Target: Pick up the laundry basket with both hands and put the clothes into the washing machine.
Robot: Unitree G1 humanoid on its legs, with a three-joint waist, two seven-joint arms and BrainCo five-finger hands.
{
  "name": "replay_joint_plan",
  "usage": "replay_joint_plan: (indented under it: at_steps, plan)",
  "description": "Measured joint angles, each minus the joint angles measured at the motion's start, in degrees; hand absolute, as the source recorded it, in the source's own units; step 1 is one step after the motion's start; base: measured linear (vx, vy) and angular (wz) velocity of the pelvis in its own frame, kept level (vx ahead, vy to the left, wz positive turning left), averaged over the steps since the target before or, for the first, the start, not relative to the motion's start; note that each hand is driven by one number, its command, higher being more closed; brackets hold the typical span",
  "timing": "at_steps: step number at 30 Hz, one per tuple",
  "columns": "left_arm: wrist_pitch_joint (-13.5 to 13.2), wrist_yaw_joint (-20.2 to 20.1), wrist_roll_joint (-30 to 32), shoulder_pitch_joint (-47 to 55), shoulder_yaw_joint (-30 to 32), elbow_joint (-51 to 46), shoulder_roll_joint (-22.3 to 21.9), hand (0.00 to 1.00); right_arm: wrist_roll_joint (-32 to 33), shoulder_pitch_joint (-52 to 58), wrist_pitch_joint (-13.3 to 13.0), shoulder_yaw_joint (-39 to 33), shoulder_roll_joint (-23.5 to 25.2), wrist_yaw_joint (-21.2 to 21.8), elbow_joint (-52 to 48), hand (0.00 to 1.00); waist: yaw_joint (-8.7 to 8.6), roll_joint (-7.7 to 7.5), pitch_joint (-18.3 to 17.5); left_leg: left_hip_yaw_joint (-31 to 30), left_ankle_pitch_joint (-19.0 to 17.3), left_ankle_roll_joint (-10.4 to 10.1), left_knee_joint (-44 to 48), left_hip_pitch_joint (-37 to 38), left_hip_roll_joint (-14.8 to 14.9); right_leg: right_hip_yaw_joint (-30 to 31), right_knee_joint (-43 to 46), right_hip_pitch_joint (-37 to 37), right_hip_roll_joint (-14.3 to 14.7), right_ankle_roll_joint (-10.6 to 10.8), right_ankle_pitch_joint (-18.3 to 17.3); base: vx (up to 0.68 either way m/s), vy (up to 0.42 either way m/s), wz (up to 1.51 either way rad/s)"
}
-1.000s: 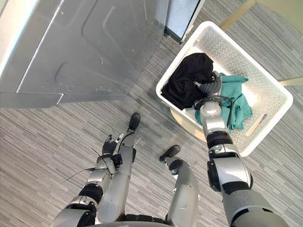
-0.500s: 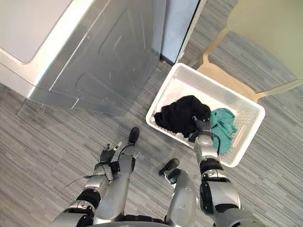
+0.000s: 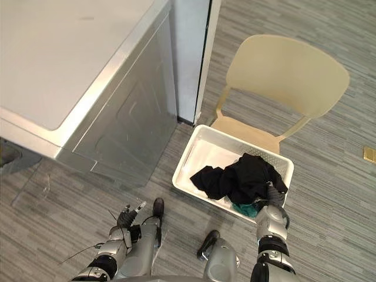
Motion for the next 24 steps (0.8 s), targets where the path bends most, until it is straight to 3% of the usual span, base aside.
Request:
replay_joint_plan:
  at_steps: [4,7,12,13,18,20,24]
  plan:
    - [0.75,-1.06,2.01,2.17,-0.06,0.57,-0.34,0.0,-0.7,1.44,-0.89,2.99,0.16,-0.83,-9.91,1.0,-0.06,0.14,-3.24,1.9,-0.28,-0.03,-2.34,4.12,0.58,1.25,-3.19,3.07,1.16,0.49,0.69,0.07,-0.038,-0.22]
    - [0.77,-1.58,3.81,3.72,-0.2,1.37,-0.55,0.0,-1.92,1.4,-1.9,4.59,0.09,-0.91,-10.81,1.0,-0.14,0.57,-6.31,2.37,-0.17,-0.16,-4.18,6.36,0.76,1.28,-6.03,5.3,2.11,0.77,1.46,0.09,-0.056,-0.1]
    - [1.25,-2.56,5.58,5.2,-0.13,1.67,-0.61,0.0,-2.96,0.45,-2.01,5.35,-0.39,-0.84,-10.18,1.0,-0.44,1.87,-8.04,2.79,0.31,-0.85,-6.4,9.58,0.71,1.47,-11.4,9.35,3.53,1.75,4.14,0.08,-0.019,-0.08]
    - [1.32,-2.68,6.36,5.56,-0.12,1.65,-0.28,0.0,-2.98,-0.01,-1.99,5.72,-0.67,-0.86,-9.95,1.0,-0.85,1.93,-8.22,2.75,0.89,-1.66,-7.32,10.24,0.57,1.52,-12.82,10.05,3.74,1.96,5.02,0.03,0.006,-0.08]
    - [1.89,-3.68,6.3,7.38,-0.16,0.83,1.18,0.0,-2.9,-1.56,-2.06,6.25,-1.4,-0.75,-9.91,1.0,-3.05,2.01,-8.61,2.63,0.96,-1.74,-7.95,11.67,0.17,1.61,-16.94,12.59,4.5,2.5,8.01,0.0,0.028,-0.05]
    - [1.94,-3.68,4.88,8.55,-0.72,-1.99,1.11,0.0,-2.92,-1.53,-2.07,6.12,-2.17,-0.75,-10.98,1.0,-3.28,2.05,-9.03,2.45,0.96,-1.73,-7.95,11.65,-0.37,1.55,-17.59,12.72,4.45,2.7,8.29,-0.04,0.026,-0.02]
    - [1.87,-3.84,0.0,11.63,-4.86,-17.26,0.52,0.0,-2.88,-1.38,-2.51,3.95,-4.53,-0.58,-17.5,1.0,-3.19,2.42,-9.28,0.77,1.09,-1.54,-8.01,11.7,-0.68,1.19,-19.0,13.52,4.72,2.5,9.26,-0.09,0.041,0.1]
